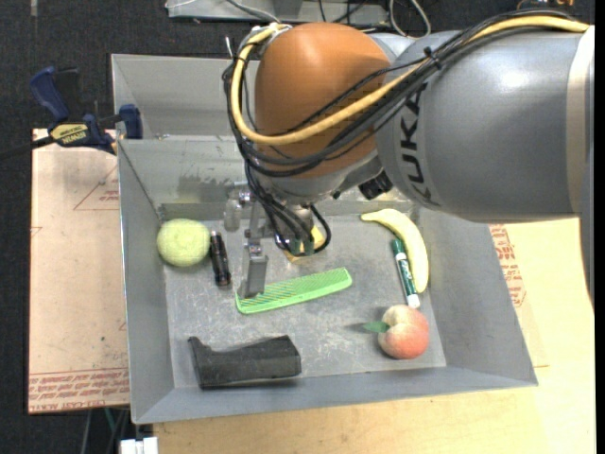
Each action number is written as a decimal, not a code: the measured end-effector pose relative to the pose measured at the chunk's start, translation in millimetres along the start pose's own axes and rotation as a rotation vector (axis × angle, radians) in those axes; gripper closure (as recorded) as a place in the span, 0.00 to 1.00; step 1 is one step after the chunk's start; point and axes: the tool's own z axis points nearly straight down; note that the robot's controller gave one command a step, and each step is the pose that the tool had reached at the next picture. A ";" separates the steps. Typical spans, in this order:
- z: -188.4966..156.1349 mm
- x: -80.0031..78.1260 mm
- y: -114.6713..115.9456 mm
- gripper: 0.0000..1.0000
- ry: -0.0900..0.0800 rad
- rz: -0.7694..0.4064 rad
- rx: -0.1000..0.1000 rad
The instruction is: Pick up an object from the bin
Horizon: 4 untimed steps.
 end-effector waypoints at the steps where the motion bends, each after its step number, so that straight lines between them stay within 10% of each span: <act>1: 71.8 38.7 -2.4 0.00 -0.002 0.009 -0.001; 2: 118.8 -17.3 4.1 0.00 -0.014 0.109 -0.004; 3: 11.1 20.5 -19.0 0.00 0.000 0.023 -0.001; 4: 103.7 -5.3 1.6 0.00 -0.007 0.181 -0.004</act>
Offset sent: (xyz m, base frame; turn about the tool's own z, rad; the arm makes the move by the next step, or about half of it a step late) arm 0.0161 0.0047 -0.1169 0.1111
